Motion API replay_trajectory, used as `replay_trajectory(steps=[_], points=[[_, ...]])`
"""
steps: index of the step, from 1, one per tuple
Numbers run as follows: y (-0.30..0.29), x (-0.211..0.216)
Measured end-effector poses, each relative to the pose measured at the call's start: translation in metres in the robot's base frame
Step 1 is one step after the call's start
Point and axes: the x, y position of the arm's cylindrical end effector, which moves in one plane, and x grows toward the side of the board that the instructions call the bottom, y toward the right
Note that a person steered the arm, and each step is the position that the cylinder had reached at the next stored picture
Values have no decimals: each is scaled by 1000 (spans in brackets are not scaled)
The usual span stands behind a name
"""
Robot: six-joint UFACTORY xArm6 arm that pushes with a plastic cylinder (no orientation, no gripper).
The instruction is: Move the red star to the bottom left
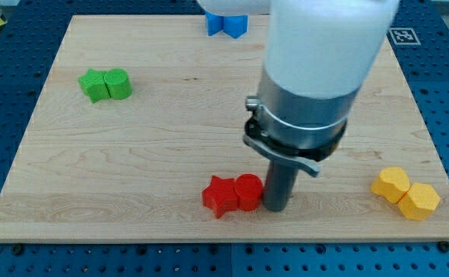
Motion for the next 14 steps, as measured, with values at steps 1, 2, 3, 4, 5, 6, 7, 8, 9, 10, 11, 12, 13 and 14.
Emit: replay_trajectory(steps=[1, 2, 3, 4, 5, 6, 7, 8, 9, 10, 11, 12, 13, 14], points=[[-34, 0], [-52, 0], [-59, 0], [-71, 0], [-87, 0], [-101, 0], [-117, 0], [-136, 0], [-157, 0], [-181, 0], [-204, 0], [-221, 0], [-231, 0], [-231, 0]])
